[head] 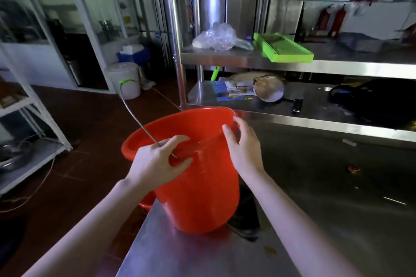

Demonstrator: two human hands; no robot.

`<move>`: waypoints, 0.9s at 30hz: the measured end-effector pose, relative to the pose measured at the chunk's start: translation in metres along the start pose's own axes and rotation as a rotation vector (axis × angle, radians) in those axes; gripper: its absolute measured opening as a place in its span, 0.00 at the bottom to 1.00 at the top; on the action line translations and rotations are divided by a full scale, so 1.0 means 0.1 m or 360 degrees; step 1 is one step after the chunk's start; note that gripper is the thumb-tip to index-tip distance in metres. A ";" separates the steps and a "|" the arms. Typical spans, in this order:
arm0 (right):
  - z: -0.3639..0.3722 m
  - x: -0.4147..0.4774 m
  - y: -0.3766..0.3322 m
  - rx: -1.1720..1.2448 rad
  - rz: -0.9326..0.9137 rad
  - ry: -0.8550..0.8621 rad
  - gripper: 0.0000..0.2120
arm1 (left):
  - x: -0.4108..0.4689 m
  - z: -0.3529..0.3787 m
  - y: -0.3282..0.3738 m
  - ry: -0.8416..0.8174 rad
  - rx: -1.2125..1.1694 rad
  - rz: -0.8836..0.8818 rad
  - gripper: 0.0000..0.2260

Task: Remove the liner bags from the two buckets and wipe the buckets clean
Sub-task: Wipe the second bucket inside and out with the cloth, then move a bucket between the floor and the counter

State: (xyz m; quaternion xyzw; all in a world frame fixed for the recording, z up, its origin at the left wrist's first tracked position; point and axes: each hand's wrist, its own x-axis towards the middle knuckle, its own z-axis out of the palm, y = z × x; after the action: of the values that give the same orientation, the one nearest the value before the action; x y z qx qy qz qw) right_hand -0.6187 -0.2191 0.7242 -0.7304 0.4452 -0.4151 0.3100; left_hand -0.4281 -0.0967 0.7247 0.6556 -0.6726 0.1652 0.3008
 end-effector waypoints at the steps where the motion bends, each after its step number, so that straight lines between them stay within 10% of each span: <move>1: 0.02 0.02 -0.03 -0.0006 0.0095 0.0023 0.31 | -0.03 -0.01 0.00 -0.0010 -0.0045 -0.0043 0.23; 8: 0.04 0.10 -0.02 -0.0026 0.0354 -0.0065 0.37 | -0.23 -0.13 -0.19 0.0286 -0.0411 -0.0974 0.26; 15: 0.17 -0.04 0.00 0.0267 0.0392 -0.0159 0.36 | -0.43 -0.10 -0.38 0.0025 -0.0779 -0.2187 0.42; 27: 0.86 -0.41 -0.42 0.0421 0.0105 -0.0456 0.38 | -1.42 -0.39 -1.03 0.0568 -0.1039 -0.2508 0.35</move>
State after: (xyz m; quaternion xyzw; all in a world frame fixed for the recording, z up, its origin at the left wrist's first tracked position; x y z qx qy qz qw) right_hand -0.5373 -0.1574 0.7053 -0.7200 0.3618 -0.3514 0.4767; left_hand -0.3252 0.0300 0.6486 0.7754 0.0204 -0.1919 0.6012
